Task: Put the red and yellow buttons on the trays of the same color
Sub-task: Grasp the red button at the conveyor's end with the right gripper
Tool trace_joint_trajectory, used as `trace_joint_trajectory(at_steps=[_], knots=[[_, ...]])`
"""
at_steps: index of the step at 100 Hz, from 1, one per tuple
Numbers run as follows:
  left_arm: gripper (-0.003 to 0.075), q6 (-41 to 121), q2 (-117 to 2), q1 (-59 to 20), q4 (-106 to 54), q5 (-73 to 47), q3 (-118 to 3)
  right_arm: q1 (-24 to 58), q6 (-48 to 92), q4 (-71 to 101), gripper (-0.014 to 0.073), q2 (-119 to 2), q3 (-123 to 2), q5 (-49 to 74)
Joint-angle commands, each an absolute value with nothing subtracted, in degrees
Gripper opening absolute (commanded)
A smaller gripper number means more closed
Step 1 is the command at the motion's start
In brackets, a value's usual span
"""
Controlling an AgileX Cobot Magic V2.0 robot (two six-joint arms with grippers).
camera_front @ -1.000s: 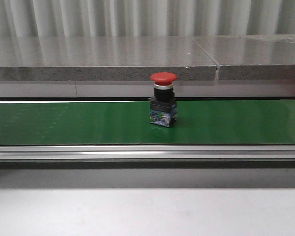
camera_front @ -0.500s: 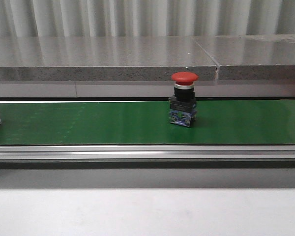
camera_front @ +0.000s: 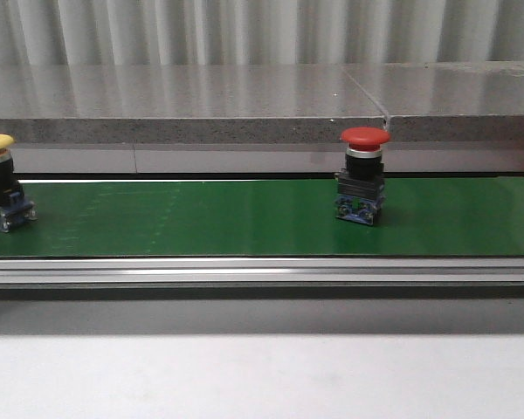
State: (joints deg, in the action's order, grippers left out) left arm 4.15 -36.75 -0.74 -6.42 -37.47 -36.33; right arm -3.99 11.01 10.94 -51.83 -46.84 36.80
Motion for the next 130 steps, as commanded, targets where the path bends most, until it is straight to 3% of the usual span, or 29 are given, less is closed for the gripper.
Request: trace_joint_trajectory(at_steps=[1, 34, 41, 50, 70, 79, 103, 130], knots=[[-0.002, 4.11, -36.57, -1.32, -7.01, -32.8, -37.81, -3.96, 11.5, 11.12, -0.0068, -50.87, -48.2, 33.45], [-0.002, 4.11, -36.57, -1.32, -6.74, -32.8, -37.81, -3.96, 11.5, 11.12, -0.0062, -50.87, -48.2, 34.78], [-0.002, 4.11, -36.57, -1.32, -6.74, -32.8, -37.81, -3.96, 11.5, 11.12, -0.0029, -50.94, -48.2, 36.02], [-0.002, 4.11, -36.57, -1.32, -6.74, -32.8, -37.81, -3.96, 11.5, 11.12, 0.0092, -50.94, -48.2, 37.45], [-0.002, 4.11, -36.57, -1.32, -6.74, -32.8, -37.81, -3.96, 11.5, 11.12, 0.0549, -50.94, -48.2, 39.8], [-0.002, 4.11, -36.57, -1.32, -6.74, -32.8, -37.81, -3.96, 11.5, 11.12, 0.0649, -51.38, -48.2, 40.03], [-0.002, 4.11, -36.57, -1.32, -6.74, -32.8, -37.81, -3.25, 11.98, 12.69, 0.0652, -56.98, -49.75, 40.81], [-0.002, 4.11, -36.57, -1.32, -6.74, -32.8, -37.81, 4.36, 14.68, 12.69, 0.0652, -66.97, -53.27, 40.83]])
